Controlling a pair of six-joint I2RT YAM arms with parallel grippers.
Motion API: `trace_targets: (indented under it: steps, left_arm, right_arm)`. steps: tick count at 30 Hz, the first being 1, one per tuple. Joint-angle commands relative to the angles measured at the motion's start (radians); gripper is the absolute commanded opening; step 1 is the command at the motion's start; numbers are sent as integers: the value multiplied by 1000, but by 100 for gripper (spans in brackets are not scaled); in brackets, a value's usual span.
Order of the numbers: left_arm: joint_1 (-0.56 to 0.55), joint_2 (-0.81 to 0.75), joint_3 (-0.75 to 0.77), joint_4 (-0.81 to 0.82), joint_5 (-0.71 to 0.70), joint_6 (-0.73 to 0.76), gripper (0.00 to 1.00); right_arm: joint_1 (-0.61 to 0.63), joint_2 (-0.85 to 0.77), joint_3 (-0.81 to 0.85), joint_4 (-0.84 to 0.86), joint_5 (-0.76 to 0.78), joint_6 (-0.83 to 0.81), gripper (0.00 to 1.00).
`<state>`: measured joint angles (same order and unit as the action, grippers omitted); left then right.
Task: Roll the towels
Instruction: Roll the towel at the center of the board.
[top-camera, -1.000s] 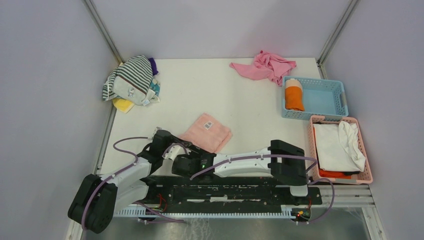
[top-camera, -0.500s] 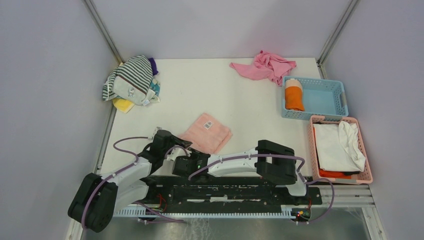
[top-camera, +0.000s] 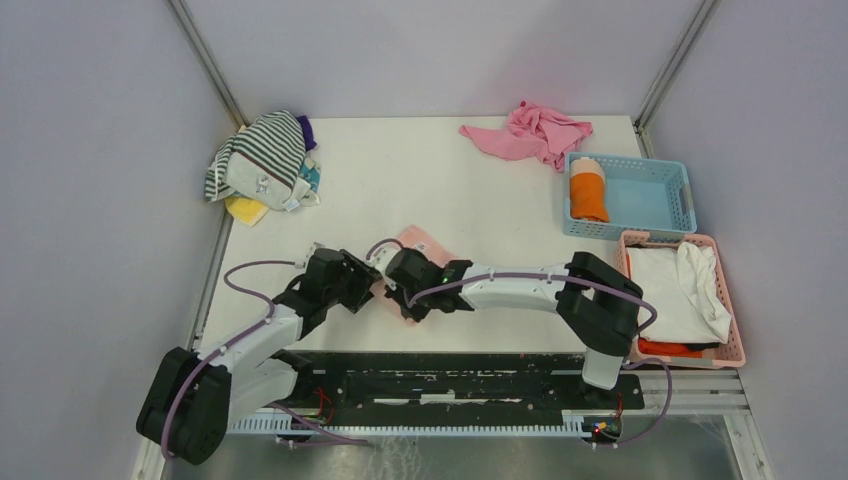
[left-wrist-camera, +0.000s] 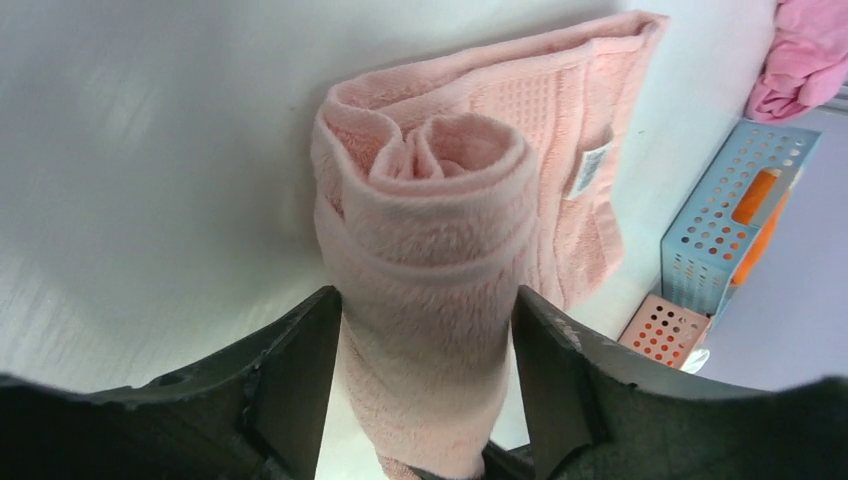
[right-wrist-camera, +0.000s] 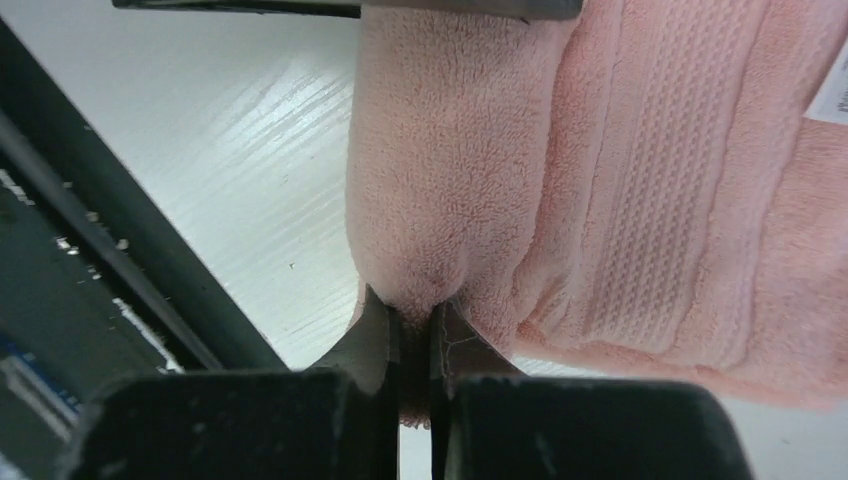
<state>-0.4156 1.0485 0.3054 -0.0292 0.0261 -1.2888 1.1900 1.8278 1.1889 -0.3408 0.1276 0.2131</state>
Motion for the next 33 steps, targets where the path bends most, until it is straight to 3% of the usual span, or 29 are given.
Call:
trace_targets:
  steps: [1,7,13,26,33]
  left_arm:
    - [17,-86,47,-85,-43,89,72]
    - [35,-157,43,-143,-15,144,79]
    - [38,-121,51,-152,0,183,80]
    - [81,-34,53,-86,10,227,77]
    - [77,152,15,50,70,242,56]
  right_arm:
    - [-94,3,-93,90,-479,107,0]
    - [-212,79,-151,242,-775,234,1]
    - [-302,170,-222,473,-949,417,1]
    - [-376,264,-279,507,-974,475,1]
    - [-375,190,-265,330,-845,390,10]
